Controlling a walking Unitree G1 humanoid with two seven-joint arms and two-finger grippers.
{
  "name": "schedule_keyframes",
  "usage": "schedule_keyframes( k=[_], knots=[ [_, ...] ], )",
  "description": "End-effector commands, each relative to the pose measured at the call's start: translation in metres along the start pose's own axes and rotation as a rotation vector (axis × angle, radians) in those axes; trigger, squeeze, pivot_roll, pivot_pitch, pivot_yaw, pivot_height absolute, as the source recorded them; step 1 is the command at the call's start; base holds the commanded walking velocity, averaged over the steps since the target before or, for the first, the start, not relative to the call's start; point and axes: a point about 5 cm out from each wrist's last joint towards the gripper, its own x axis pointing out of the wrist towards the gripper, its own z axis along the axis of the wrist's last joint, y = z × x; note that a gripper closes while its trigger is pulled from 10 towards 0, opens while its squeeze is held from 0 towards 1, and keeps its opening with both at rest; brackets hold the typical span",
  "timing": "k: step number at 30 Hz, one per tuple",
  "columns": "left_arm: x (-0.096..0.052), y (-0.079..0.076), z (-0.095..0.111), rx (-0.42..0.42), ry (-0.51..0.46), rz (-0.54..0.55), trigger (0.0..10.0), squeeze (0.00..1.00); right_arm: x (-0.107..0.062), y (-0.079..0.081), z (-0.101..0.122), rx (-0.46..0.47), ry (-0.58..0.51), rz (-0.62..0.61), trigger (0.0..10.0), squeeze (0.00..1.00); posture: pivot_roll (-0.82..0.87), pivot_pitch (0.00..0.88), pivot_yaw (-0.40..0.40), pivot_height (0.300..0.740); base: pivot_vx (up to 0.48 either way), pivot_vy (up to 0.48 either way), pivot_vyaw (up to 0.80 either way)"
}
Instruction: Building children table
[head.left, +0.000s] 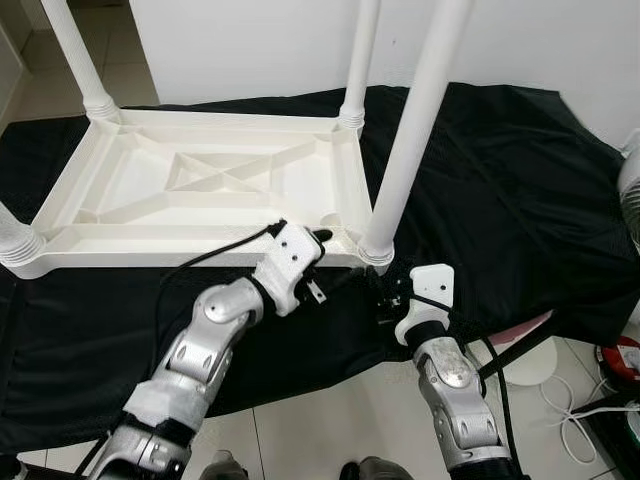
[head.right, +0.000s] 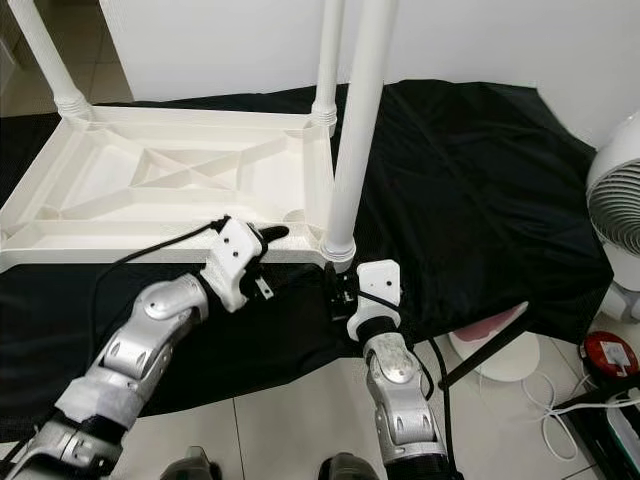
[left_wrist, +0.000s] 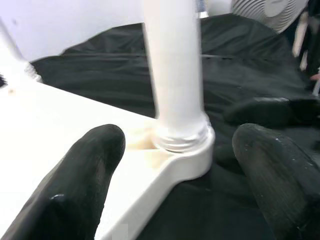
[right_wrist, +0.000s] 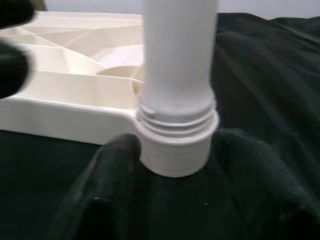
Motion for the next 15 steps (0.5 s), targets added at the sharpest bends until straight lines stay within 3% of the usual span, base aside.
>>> schedule_keyframes(
  k=[1,6,7,11,15],
  knots=[
    [-0.001,0.016,-0.004,0.027,0.028,0.205,10.0,0.00,0.004,0.006,0.004,0.018,-0.010,0.056,0.0,0.00,0.00,0.000,-0.036,0.740,0.000,0.000,0.00],
    [-0.001,0.021,-0.009,0.045,0.075,0.238,10.0,0.00,0.006,0.007,0.005,0.010,-0.011,0.072,0.0,0.00,0.01,0.000,-0.041,0.740,0.000,0.000,0.00],
    [-0.001,0.027,-0.012,0.047,0.101,0.273,10.0,0.00,0.009,0.009,0.007,0.014,-0.012,0.101,10.0,0.00,0.01,0.000,-0.045,0.740,0.000,0.000,0.00],
    [0.000,0.034,-0.016,0.055,0.143,0.319,10.0,0.00,0.014,0.010,0.013,0.015,-0.022,0.137,10.0,0.00,0.02,0.000,-0.047,0.740,0.000,0.000,0.00],
    [0.002,0.039,-0.025,0.056,0.208,0.360,10.0,0.00,0.024,0.000,0.023,0.016,-0.048,0.138,10.0,0.00,0.01,0.000,-0.046,0.740,0.000,0.000,0.00]
  ],
)
